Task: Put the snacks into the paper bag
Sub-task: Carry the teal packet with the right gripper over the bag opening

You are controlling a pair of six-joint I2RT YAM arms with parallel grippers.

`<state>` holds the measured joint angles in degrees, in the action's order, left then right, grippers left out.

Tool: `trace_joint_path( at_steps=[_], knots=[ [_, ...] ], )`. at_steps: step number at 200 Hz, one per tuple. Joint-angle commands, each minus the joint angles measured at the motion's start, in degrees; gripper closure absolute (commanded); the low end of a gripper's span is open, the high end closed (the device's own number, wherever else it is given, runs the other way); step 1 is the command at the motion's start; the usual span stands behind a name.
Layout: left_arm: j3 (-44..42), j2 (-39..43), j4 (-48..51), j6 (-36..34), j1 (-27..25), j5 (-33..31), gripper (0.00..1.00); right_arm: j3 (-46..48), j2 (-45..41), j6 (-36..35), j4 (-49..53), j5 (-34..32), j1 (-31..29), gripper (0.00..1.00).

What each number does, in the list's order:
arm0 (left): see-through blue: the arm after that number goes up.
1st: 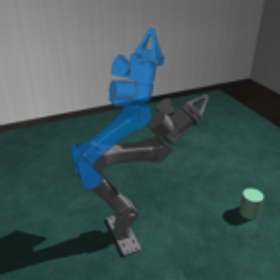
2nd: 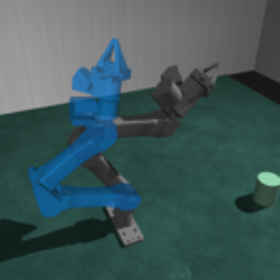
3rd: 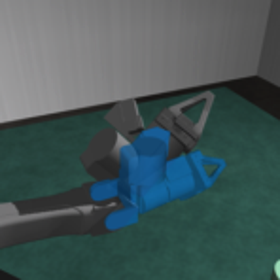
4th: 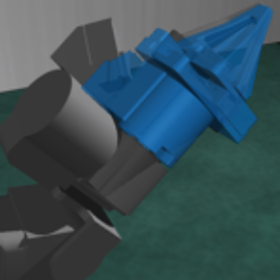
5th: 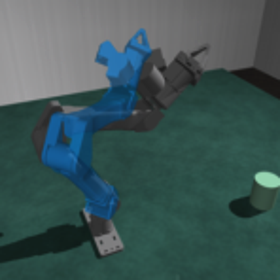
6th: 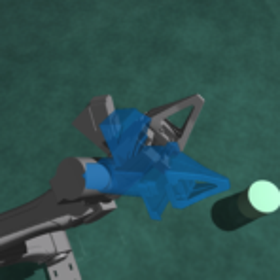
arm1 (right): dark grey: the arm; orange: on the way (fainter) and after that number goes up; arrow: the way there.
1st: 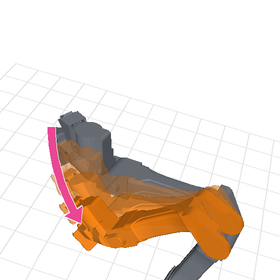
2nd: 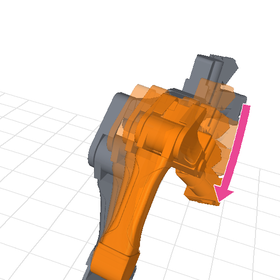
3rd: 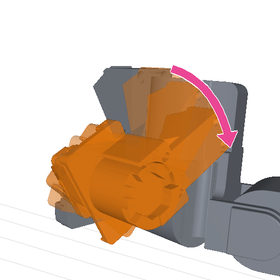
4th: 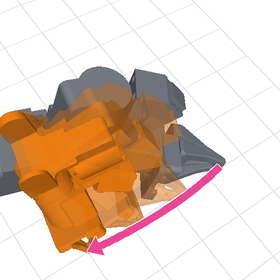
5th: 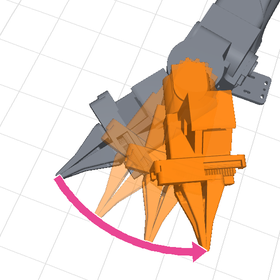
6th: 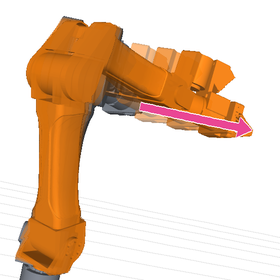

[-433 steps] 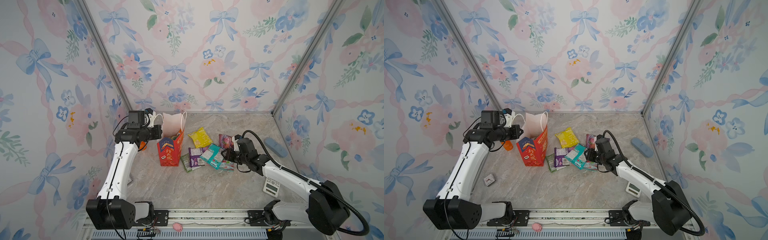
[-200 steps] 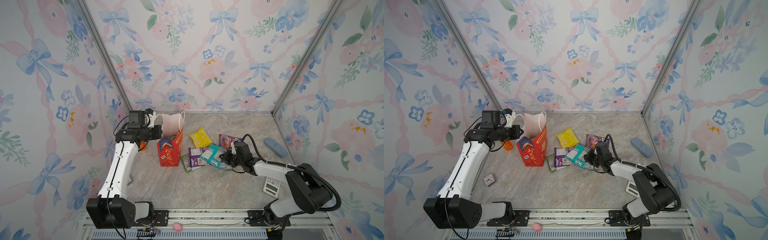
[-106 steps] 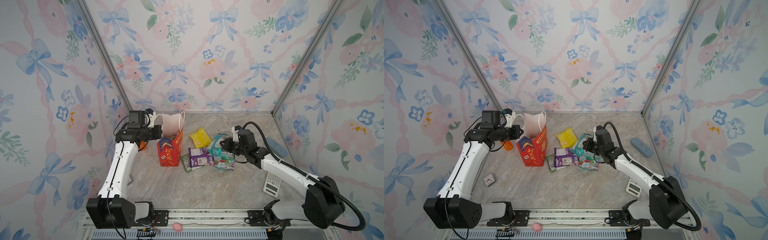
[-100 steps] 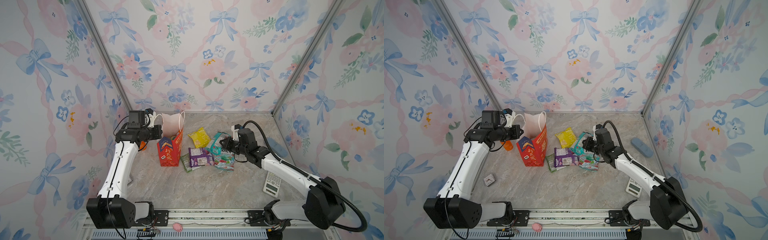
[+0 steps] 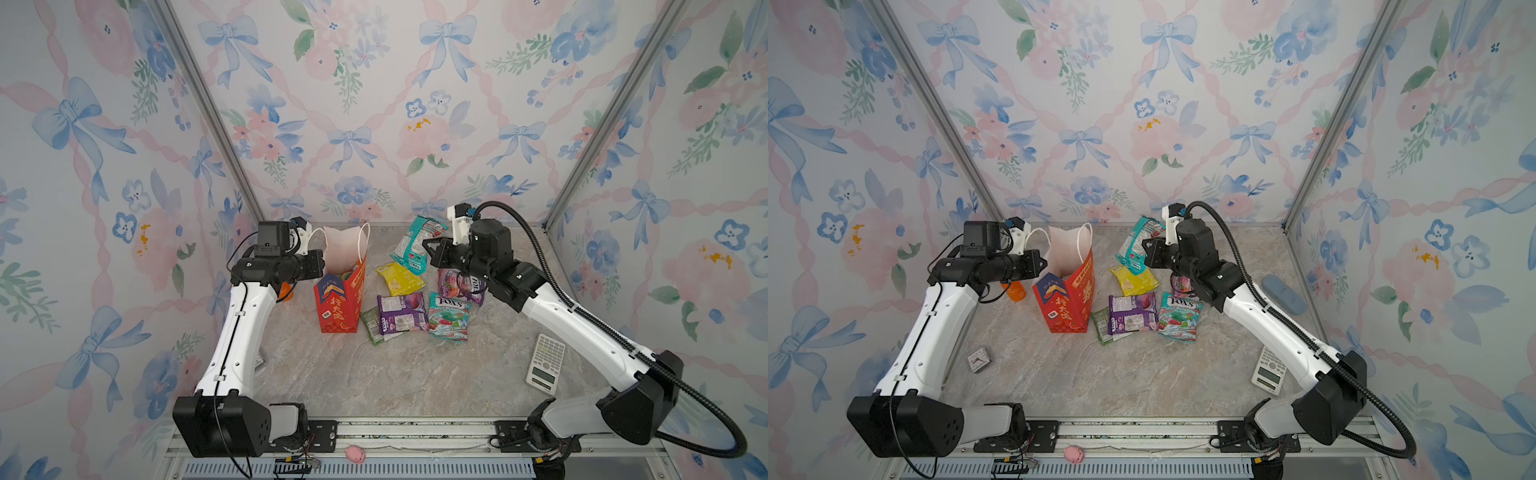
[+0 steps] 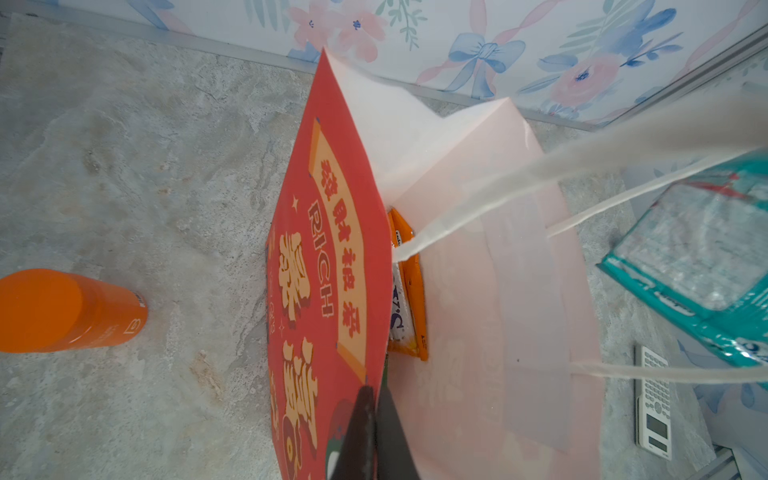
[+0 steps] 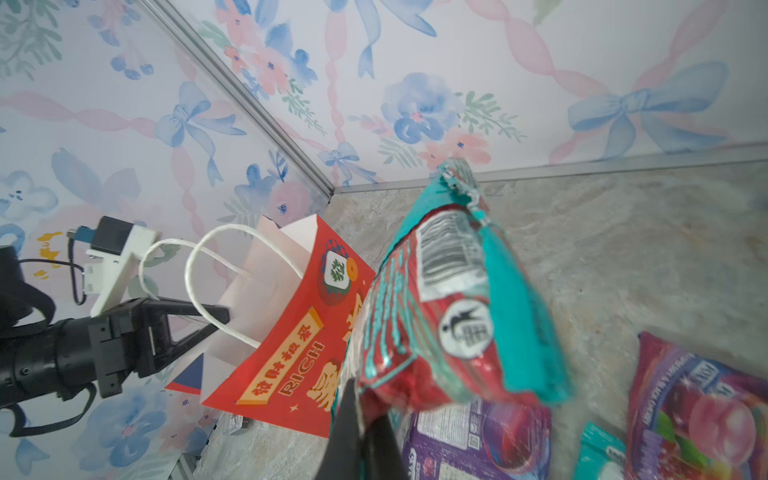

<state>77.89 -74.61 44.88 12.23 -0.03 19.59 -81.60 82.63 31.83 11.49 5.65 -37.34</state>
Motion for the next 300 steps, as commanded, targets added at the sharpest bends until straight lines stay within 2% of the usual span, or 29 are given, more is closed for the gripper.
trace_joint_path(
  at_steps=[1,90,194,222,300],
  knots=[
    [-0.19,0.9,-0.2,0.16,-0.14,1.15,1.0,-7.63,2.29,-4.64,-0.93,0.11,-1.98,1.0],
    [0.07,0.95,-0.2,0.16,-0.15,1.41,1.0,-32.4,14.86,-10.32,1.62,2.34,-7.24,1.0],
    [-0.01,1.06,-0.22,0.16,-0.15,1.5,1.0,-60.49,34.78,-11.35,15.43,4.56,-10.48,1.0],
    [-0.11,1.29,-0.16,0.12,-0.18,1.41,1.0,-59.88,35.16,-12.01,17.68,3.04,-10.51,1.0],
    [0.07,1.58,-0.15,-0.08,-0.14,0.98,1.0,-42.37,25.03,-14.64,15.67,-3.36,-10.57,1.0]
  ],
)
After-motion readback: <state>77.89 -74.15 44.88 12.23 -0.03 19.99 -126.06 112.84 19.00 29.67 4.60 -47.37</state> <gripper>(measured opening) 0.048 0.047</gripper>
